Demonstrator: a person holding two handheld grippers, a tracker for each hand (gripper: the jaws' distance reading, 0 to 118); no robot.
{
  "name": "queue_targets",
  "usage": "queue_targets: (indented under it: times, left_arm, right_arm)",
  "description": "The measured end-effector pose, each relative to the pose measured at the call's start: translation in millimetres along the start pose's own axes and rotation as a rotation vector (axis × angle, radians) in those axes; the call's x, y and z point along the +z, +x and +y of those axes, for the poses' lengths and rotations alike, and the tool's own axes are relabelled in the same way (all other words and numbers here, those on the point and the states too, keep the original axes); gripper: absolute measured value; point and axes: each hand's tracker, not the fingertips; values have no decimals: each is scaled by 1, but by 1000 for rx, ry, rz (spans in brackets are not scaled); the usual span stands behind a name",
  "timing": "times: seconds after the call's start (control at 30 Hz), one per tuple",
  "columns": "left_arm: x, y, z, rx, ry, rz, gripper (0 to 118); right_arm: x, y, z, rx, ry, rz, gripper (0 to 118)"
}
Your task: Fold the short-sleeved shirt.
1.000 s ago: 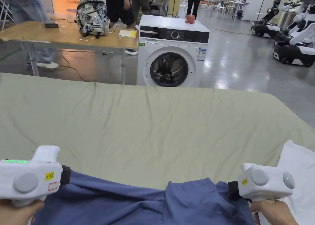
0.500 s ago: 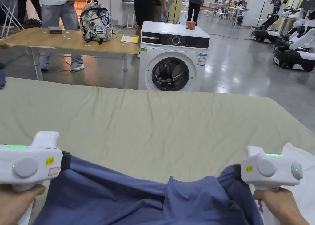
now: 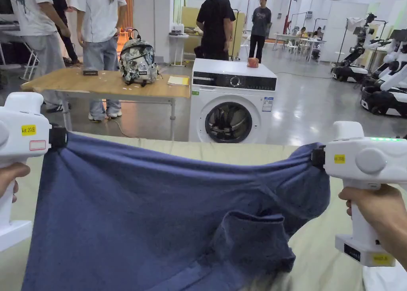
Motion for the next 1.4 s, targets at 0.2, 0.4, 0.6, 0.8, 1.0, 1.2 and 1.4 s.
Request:
queue_targets:
  times: [0.2,0.4,0.6,0.8,1.0,1.2,1.4]
  left_arm:
    - [15,-19,46,21,62,20,0]
    - [14,-22,91,11,105,49,0]
    - [4,-18,139,13,145,76,0]
    - [-5,-14,184,28,178,85,0]
    - [-9,-9,216,26,209,88,0]
    - [-11,0,203,10,224,89,0]
    - [-25,-1,147,18,162,93,0]
  right_arm:
    - [-1,-8,57,8,91,-16,3]
    - [5,-24,112,40,171,-63,3]
    - [10,-32,165,31,243,-131,3]
    - [6,-33,217,72,298,-198,3]
    - [12,-28,257,64,360,-229,3]
    - [14,-31,243,103,365,-240,3]
    - [-9,-28,182,104,304,-254,3]
